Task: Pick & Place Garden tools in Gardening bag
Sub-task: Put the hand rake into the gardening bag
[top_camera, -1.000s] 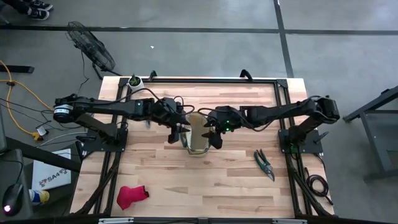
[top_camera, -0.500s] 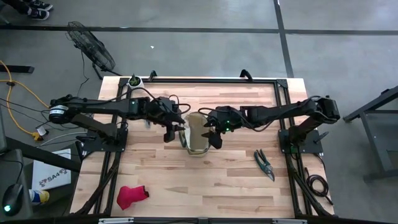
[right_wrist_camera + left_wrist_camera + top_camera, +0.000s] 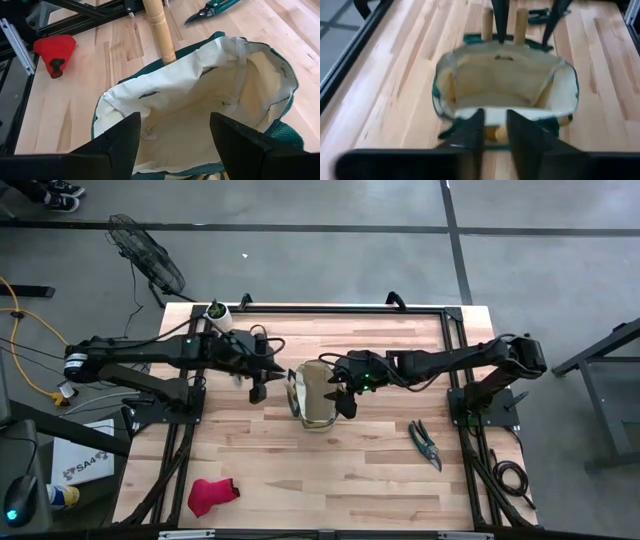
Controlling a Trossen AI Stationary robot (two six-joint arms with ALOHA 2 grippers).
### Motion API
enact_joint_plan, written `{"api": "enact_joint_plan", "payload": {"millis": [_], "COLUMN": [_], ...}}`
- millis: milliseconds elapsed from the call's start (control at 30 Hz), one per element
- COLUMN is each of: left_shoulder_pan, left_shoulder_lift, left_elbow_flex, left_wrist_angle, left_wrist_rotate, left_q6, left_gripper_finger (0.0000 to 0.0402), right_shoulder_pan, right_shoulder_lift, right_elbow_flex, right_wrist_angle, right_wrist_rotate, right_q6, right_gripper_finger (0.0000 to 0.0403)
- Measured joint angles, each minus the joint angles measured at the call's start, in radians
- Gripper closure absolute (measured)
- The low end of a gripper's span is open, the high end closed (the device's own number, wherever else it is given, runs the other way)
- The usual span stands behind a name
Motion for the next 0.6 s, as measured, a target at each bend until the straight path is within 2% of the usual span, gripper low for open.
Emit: {"api": "enact_joint_plan", "payload": {"millis": [67, 100, 433, 600], "left_shoulder_pan": [0.000, 0.000, 0.000, 0.000], "left_shoulder_lift": [-0.017, -0.022, 0.008, 0.055], "left_elbow_flex": [0.000, 0.000, 0.000, 0.001], "left_wrist_angle": [-0.049, -0.066, -0.177, -0.129], "left_wrist_rotate": [0.000, 0.001, 0.038, 0.062], "left_q6": [-0.010, -0.017, -0.026, -0.016], "left_gripper_finger": [0.0382, 0.0390, 0.0400, 0.0401], "right_shoulder_pan": [0.000, 0.000, 0.000, 0.000], "right_shoulder_lift": [0.000, 0.000, 0.000, 0.000], "right_elbow_flex": [0.000, 0.000, 0.000, 0.000], "right_wrist_angle": [0.000, 0.000, 0.000, 0.004], "right_wrist_rotate": [0.003, 0.003, 0.003, 0.008], "right_q6": [0.000, 0.000, 0.001, 0.022], "right_gripper_finger": [0.0172, 0.0172, 0.0172, 0.0172]}}
